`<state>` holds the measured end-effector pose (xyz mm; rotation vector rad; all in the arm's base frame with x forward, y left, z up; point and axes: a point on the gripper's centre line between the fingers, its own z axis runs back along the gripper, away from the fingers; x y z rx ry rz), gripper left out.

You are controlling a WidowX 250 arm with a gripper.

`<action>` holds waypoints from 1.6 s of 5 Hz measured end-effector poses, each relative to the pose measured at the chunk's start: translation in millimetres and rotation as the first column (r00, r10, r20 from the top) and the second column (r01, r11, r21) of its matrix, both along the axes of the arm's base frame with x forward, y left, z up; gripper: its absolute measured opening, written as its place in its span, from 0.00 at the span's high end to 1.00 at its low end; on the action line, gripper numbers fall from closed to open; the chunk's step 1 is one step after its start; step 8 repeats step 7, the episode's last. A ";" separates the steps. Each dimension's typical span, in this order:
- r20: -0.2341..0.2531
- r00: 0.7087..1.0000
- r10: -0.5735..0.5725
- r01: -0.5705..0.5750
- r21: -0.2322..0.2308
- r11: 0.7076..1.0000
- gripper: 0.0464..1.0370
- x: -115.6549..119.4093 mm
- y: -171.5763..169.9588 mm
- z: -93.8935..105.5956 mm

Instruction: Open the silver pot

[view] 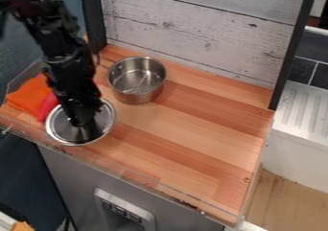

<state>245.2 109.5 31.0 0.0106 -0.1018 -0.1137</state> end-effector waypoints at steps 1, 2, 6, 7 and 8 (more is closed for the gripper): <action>-0.015 1.000 0.006 -0.006 -0.001 1.000 0.76 14.3 -5.3 -9.4; -0.023 1.000 -0.001 0.001 0.012 1.000 0.76 24.7 -10.3 -19.1; 0.020 0.973 0.231 -0.231 0.028 0.972 0.12 6.2 3.7 4.1; 0.024 0.963 0.268 -0.268 0.003 0.963 0.03 6.0 7.8 17.7; 0.024 0.963 0.268 -0.268 0.003 0.963 0.03 6.0 7.8 17.7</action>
